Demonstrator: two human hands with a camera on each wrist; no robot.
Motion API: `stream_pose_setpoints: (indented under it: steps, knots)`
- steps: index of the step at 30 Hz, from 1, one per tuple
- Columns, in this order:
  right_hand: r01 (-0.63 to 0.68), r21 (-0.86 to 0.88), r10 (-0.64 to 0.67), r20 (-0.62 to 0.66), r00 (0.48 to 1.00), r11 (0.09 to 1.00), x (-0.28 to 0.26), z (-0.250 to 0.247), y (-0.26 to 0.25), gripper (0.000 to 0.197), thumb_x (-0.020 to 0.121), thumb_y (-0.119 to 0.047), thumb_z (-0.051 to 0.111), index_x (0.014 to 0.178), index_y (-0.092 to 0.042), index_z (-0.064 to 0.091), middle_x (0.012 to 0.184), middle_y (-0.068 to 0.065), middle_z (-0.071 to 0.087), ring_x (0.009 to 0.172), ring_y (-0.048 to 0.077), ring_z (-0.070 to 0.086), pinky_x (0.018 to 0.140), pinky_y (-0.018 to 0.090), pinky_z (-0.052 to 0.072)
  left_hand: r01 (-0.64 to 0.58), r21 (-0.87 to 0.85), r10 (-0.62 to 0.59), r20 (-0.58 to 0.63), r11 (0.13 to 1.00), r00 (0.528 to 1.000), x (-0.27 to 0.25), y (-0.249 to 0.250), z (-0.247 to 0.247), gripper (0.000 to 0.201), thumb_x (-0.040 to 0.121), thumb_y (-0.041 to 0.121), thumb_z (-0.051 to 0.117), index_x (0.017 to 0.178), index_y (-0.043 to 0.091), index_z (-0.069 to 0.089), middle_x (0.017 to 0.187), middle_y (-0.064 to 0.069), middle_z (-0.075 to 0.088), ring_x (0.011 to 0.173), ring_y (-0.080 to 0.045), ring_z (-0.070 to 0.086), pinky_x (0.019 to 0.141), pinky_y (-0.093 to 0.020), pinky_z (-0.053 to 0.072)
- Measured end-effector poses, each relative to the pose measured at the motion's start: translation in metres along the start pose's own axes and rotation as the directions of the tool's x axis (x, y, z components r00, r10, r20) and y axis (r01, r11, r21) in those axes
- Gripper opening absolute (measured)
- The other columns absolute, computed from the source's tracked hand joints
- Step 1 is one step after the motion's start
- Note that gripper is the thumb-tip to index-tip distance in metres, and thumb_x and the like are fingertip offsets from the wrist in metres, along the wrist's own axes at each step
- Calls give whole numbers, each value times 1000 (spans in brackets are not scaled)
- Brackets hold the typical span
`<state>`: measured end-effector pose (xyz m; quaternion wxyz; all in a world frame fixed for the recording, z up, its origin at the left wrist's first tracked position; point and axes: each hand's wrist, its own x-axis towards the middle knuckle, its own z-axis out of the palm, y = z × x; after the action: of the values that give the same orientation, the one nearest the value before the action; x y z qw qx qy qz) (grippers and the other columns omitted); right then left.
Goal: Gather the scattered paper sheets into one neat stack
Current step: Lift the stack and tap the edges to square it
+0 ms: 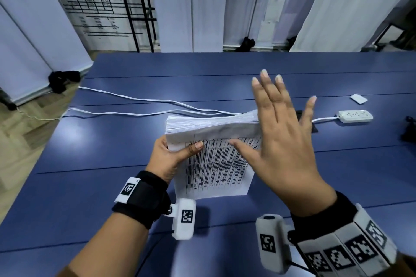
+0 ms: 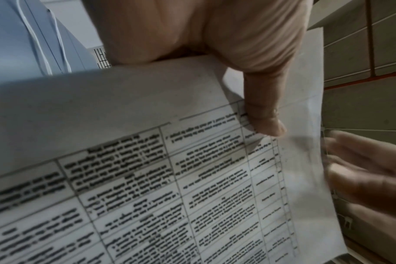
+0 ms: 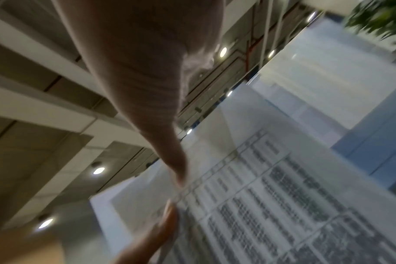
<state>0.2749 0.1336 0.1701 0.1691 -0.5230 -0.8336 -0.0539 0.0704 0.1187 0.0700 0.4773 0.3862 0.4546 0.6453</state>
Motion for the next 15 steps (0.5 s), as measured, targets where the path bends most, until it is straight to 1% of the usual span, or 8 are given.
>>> stream_pose_setpoints:
  steps: [4, 6, 7, 9, 10, 11, 14, 15]
  knots:
    - [166, -61, -154, 169, 974, 984, 3, 10, -30, 111, 74, -41, 74, 155, -17, 1, 163, -1, 3, 151, 20, -4, 111, 70, -3, -2, -49, 3, 7, 999, 1000, 0, 1, 1, 31, 58, 4, 81, 88, 10, 75, 90, -7, 76, 83, -16, 71, 74, -25, 55]
    - [177, -18, -175, 81, 981, 984, 5, 12, -42, 108, 72, -22, 73, 155, -15, 5, 163, 2, 4, 151, 21, 0, 113, 68, 0, -13, -90, 15, 22, 996, 1000, -1, 3, 4, 26, 62, 5, 78, 87, 14, 77, 90, -4, 76, 82, -13, 71, 74, -24, 55]
    - [186, -1, -186, 52, 981, 983, 7, 11, -49, 108, 69, -13, 70, 155, -14, 5, 163, 3, 4, 151, 22, 1, 114, 67, 1, -15, -109, 20, 39, 994, 999, -2, 3, 4, 26, 61, 12, 81, 86, 17, 78, 89, -2, 76, 81, -11, 70, 73, -23, 55]
    - [243, -18, -238, 158, 958, 970, 11, 7, -64, 111, 68, -6, 67, 155, -13, -3, 163, 3, -3, 151, 22, -7, 113, 66, -4, -20, -118, 27, 58, 993, 998, -3, 3, 4, 38, 50, 30, 89, 85, 23, 78, 86, 4, 76, 79, -6, 69, 71, -20, 54]
    - [251, -11, -241, 237, 941, 968, 12, 6, -70, 112, 70, -5, 66, 154, -13, -8, 163, 3, -7, 150, 21, -12, 113, 66, -7, -16, -109, 22, 59, 994, 998, -2, 3, 3, 41, 47, 32, 90, 85, 24, 78, 85, 5, 76, 78, -5, 69, 70, -18, 53]
    - [247, -3, -236, 279, 931, 969, 14, 7, -76, 113, 69, -4, 66, 154, -14, -9, 163, 2, -7, 150, 20, -13, 113, 67, -6, -19, -94, 24, 52, 995, 998, -2, 3, 3, 37, 48, 26, 89, 83, 25, 78, 83, 6, 75, 76, -3, 68, 68, -18, 53]
    - [215, 18, -215, 80, 973, 977, 16, 4, -90, 111, 59, 4, 64, 153, -18, 8, 161, -2, 17, 150, 18, 12, 112, 66, 16, -46, -16, 47, 36, 999, 998, -1, 4, 4, 29, 57, -1, 82, 80, 15, 73, 77, 10, 74, 71, 1, 66, 66, -16, 52]
    - [225, -8, -223, 93, 970, 974, 17, 3, -93, 109, 62, 3, 63, 153, -18, 7, 161, -3, 17, 149, 17, 12, 112, 66, 17, -46, 10, 46, 35, 999, 998, -1, 4, 5, 30, 60, -3, 80, 83, 13, 69, 77, 11, 74, 71, 2, 65, 66, -16, 52]
